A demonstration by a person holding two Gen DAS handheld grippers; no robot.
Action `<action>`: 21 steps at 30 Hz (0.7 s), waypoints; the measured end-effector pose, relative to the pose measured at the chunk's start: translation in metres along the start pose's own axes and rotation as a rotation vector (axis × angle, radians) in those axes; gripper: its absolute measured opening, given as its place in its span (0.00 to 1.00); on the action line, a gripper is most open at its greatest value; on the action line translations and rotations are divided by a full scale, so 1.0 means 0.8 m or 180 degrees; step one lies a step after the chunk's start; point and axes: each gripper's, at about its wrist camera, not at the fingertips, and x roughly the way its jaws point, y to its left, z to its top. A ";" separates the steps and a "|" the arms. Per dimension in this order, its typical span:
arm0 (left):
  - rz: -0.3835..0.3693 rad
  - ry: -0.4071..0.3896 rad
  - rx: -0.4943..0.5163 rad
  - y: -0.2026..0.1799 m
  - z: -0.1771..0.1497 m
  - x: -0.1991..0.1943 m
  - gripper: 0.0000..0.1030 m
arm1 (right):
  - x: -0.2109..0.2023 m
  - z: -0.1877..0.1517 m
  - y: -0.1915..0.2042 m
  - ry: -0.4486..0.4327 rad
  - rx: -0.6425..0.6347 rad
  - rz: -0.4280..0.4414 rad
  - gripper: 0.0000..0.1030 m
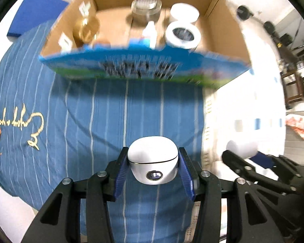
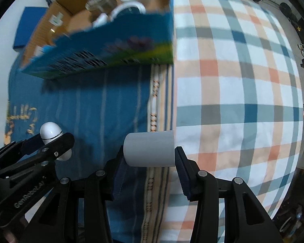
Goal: Organize rigid objects
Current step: 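Carry the earbud case and white roll into the box with both tools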
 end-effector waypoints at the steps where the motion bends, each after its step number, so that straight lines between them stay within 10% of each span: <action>1: -0.0052 -0.0049 0.0007 0.002 0.004 -0.014 0.43 | -0.012 0.001 0.005 -0.0049 0.0005 0.0030 0.47; 11: -0.0220 -0.0388 0.0070 0.027 0.080 -0.113 0.43 | -0.129 0.076 0.027 -0.0459 0.0018 0.0332 0.47; 21: 0.0097 -0.0197 0.0096 0.059 0.210 -0.043 0.43 | -0.066 0.197 0.041 -0.0196 0.0079 0.0058 0.47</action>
